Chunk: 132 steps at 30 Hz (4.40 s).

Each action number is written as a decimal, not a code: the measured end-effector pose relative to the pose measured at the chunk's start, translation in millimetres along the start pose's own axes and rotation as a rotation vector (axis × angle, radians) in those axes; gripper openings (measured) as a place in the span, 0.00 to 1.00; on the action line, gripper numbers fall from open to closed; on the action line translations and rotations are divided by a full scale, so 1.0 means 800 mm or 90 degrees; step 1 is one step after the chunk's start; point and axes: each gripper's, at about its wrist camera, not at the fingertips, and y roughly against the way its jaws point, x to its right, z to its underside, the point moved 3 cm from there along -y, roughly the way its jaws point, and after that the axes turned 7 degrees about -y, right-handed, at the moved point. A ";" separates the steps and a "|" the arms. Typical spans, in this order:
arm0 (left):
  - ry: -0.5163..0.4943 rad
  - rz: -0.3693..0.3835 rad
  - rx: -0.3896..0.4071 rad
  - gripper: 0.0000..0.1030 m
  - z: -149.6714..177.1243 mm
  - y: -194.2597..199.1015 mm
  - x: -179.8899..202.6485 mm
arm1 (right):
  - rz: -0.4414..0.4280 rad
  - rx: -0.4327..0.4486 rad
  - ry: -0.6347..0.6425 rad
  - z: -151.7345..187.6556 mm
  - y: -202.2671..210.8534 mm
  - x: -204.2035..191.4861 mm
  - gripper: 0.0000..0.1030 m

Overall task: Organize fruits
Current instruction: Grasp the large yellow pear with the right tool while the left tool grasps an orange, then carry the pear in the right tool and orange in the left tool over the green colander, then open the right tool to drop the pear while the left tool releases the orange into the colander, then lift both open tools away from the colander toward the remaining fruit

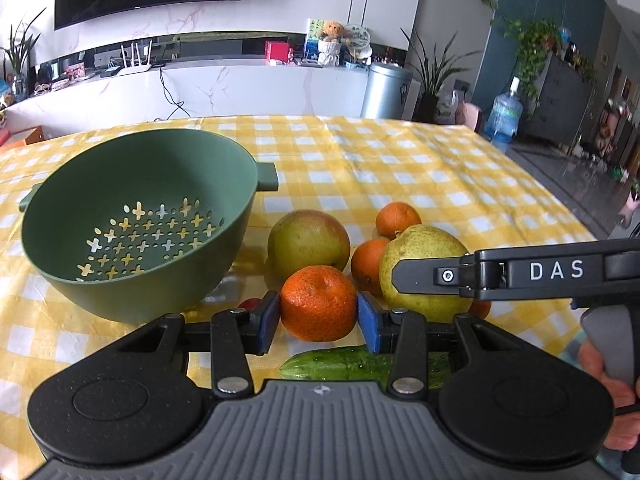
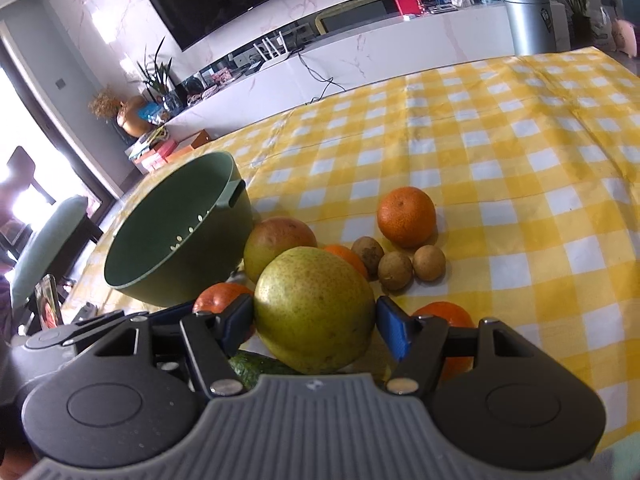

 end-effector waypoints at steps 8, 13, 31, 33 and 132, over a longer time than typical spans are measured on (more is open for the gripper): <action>0.039 0.030 0.045 0.46 -0.017 0.043 -0.007 | -0.011 0.022 0.001 -0.003 0.021 -0.010 0.62; 0.059 0.021 0.065 0.46 -0.034 0.062 -0.019 | -0.030 0.031 0.005 -0.013 0.034 -0.025 0.62; 0.124 -0.040 -0.014 0.46 -0.075 0.025 -0.139 | -0.029 -0.021 0.283 -0.068 -0.027 -0.160 0.62; 0.129 -0.046 -0.026 0.46 -0.068 0.020 -0.146 | -0.021 -0.031 0.321 -0.068 -0.040 -0.170 0.62; 0.047 -0.012 0.014 0.62 -0.032 -0.025 -0.003 | 0.127 0.039 0.039 -0.042 0.003 0.026 0.68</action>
